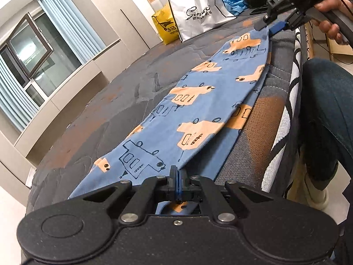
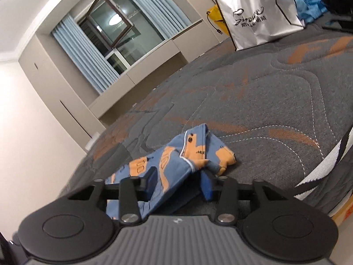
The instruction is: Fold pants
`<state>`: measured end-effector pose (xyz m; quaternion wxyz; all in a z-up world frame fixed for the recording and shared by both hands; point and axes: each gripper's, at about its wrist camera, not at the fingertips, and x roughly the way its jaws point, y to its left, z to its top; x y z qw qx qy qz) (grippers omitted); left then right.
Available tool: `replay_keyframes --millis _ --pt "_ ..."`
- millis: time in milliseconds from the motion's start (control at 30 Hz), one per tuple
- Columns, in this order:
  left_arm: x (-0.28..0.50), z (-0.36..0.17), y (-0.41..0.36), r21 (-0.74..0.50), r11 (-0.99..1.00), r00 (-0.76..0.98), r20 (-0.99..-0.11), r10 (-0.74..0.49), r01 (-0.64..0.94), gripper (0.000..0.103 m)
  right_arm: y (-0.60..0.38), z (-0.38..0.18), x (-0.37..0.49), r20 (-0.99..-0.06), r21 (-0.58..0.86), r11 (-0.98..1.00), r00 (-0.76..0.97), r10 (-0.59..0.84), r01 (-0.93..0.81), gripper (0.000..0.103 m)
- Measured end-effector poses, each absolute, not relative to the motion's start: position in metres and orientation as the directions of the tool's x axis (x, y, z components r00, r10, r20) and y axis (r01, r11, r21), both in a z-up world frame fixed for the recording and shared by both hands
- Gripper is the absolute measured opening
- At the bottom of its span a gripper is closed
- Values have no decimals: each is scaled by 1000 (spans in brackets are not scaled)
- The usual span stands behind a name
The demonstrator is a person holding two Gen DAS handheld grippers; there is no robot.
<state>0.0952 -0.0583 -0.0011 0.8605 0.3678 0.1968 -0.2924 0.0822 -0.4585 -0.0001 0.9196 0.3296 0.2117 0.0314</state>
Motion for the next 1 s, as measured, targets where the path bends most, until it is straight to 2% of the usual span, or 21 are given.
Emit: replay_keyframes --millis 100,233,433,500,567,800,1000 --pt "95 0 -59 517 563 753 -557 -351 645 0 -467 9 79 -353 597 796 924 150 99 56" --pt "97 -1 -62 516 568 754 -562 -340 641 0 -477 24 95 -381 501 857 920 96 118 54" --pt "97 -1 -65 514 587 764 -559 -323 625 0 -469 19 147 -507 381 923 848 154 60 32" --pt "96 0 -65 515 590 766 -557 -321 622 0 -461 18 154 -516 347 937 842 158 37 14" --pt "95 0 -66 515 592 767 -556 -320 620 0 -454 19 157 -520 304 952 842 147 22 7" --pt "93 0 -67 514 599 772 -549 -319 614 0 -447 47 156 -468 209 978 876 115 -16 5" --pt "90 -1 -64 515 601 772 -554 -311 611 0 -435 35 173 -527 144 989 843 105 -33 5"
